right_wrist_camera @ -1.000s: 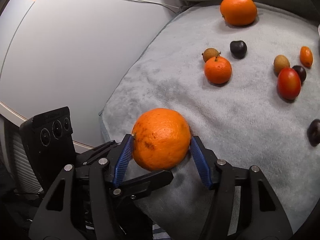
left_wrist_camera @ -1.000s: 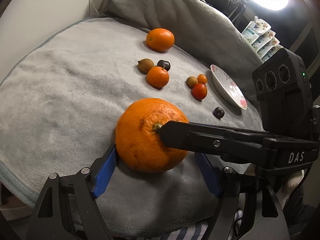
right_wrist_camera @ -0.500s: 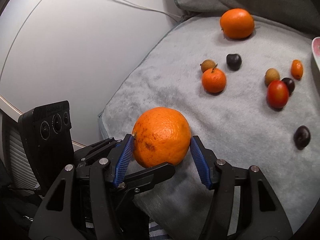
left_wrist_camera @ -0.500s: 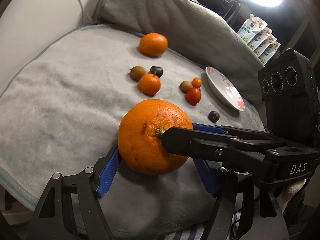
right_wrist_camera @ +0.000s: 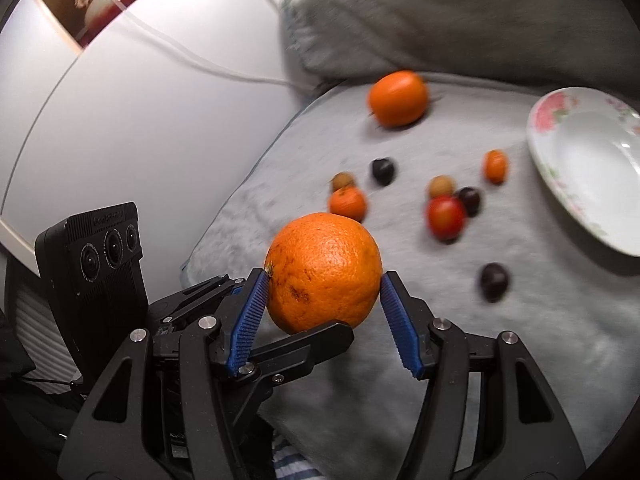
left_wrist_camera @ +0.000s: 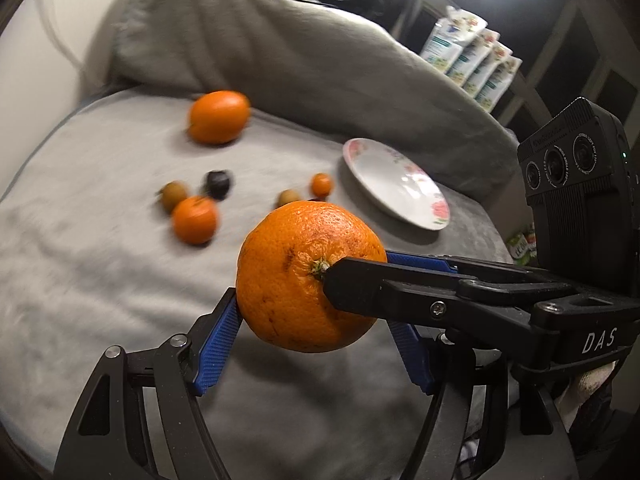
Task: Organize fruits
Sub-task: 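Lift the large orange with the right gripper and lower it onto the plate, then open the right gripper and withdraw it from the orange, then grasp the tangerine with the left gripper while the right gripper grasps the red tomato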
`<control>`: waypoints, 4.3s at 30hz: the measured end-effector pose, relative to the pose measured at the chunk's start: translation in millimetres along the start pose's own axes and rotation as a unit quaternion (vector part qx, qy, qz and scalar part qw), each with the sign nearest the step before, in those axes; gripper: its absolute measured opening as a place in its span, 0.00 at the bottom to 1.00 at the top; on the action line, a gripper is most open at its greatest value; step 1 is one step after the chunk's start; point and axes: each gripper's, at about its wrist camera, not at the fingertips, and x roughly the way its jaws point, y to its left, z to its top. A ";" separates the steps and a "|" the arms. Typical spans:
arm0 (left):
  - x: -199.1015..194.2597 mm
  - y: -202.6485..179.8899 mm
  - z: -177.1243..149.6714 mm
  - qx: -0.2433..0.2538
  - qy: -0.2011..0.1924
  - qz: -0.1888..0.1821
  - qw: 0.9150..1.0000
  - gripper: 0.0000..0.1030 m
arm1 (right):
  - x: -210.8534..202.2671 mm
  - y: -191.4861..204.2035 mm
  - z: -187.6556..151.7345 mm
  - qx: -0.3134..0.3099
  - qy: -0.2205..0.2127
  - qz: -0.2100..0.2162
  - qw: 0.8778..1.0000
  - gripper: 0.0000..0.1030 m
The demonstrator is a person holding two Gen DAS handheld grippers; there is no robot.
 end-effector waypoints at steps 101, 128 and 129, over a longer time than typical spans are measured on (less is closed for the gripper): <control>5.2 82.1 35.4 -0.031 -0.010 0.077 0.996 0.53 | -28.8 -45.5 22.0 -0.057 -0.051 -0.146 0.986 0.90; 29.3 93.9 38.1 -0.038 0.025 0.054 0.997 0.51 | 55.9 -56.9 39.0 -0.005 0.031 -0.126 0.992 0.53; 30.1 94.4 38.3 -0.038 0.025 0.054 0.997 0.51 | 56.6 -57.0 39.4 -0.004 0.031 -0.126 0.992 0.53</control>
